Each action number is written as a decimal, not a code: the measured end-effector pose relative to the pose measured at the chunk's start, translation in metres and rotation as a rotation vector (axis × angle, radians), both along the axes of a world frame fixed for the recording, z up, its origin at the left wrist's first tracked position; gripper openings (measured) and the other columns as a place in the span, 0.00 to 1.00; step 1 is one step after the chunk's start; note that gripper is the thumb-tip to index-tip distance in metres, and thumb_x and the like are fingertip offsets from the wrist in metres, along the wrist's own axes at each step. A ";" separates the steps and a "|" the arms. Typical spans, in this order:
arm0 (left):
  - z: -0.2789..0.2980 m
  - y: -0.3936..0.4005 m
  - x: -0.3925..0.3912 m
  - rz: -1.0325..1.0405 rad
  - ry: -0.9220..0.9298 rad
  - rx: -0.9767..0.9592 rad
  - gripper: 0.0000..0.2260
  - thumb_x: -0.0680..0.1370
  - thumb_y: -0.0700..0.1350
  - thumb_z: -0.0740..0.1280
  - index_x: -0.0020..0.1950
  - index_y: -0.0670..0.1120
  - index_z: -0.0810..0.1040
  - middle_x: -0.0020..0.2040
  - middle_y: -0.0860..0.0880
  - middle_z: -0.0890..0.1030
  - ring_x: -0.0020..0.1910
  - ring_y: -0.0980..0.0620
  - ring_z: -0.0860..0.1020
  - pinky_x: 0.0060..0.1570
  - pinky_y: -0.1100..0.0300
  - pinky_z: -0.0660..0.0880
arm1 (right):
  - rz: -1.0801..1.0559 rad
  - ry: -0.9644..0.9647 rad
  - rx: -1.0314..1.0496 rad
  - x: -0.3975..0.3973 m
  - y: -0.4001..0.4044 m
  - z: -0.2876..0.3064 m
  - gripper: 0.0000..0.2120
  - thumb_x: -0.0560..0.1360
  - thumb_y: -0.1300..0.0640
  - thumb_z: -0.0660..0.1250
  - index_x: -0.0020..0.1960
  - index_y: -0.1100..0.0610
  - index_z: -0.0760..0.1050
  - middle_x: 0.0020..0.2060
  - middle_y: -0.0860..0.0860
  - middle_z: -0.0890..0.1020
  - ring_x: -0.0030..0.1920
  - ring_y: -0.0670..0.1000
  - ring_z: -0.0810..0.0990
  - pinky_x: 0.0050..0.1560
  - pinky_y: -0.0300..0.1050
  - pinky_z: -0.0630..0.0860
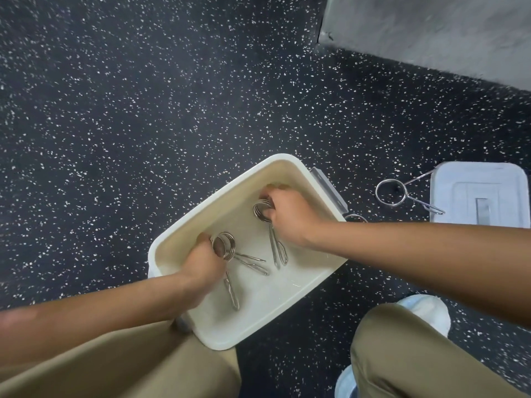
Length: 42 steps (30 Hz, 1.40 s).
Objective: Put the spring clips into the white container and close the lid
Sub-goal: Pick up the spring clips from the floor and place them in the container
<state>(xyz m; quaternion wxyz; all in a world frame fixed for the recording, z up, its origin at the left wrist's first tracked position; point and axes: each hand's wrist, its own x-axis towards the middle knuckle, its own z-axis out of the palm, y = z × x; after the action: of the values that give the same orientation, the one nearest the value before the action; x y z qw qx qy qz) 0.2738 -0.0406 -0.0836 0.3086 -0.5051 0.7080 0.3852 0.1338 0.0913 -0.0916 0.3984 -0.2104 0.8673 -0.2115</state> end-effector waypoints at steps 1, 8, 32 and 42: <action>0.000 0.000 -0.002 -0.042 -0.024 -0.016 0.07 0.78 0.38 0.63 0.55 0.46 0.70 0.53 0.38 0.80 0.50 0.38 0.81 0.45 0.50 0.77 | 0.025 0.022 0.003 0.001 -0.001 0.001 0.17 0.79 0.64 0.63 0.66 0.54 0.74 0.64 0.54 0.76 0.55 0.52 0.76 0.57 0.51 0.77; 0.021 0.018 -0.014 -0.204 -0.178 0.003 0.23 0.79 0.37 0.65 0.71 0.36 0.61 0.69 0.37 0.60 0.69 0.35 0.68 0.63 0.50 0.71 | 0.250 0.177 0.157 0.007 0.001 0.009 0.32 0.73 0.68 0.61 0.76 0.56 0.64 0.68 0.58 0.71 0.66 0.61 0.71 0.54 0.54 0.76; 0.095 0.087 -0.115 -0.776 0.610 0.163 0.04 0.82 0.49 0.63 0.48 0.53 0.74 0.42 0.56 0.80 0.37 0.58 0.76 0.38 0.58 0.73 | -0.357 0.244 -0.223 -0.058 0.152 0.075 0.10 0.81 0.61 0.63 0.55 0.50 0.79 0.46 0.41 0.83 0.42 0.36 0.78 0.40 0.26 0.68; 0.060 0.137 -0.196 -1.583 0.490 0.020 0.12 0.84 0.46 0.58 0.56 0.44 0.80 0.52 0.45 0.81 0.47 0.46 0.81 0.48 0.46 0.80 | 0.180 0.360 0.283 -0.108 0.211 -0.003 0.37 0.72 0.51 0.77 0.76 0.53 0.64 0.70 0.56 0.72 0.68 0.59 0.70 0.68 0.55 0.69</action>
<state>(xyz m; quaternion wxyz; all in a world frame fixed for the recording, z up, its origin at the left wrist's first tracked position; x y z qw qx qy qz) 0.0776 0.0969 -0.0234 0.3300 0.2437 0.8979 0.1595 0.0261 0.3022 -0.0942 0.2801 -0.2633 0.9231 -0.0107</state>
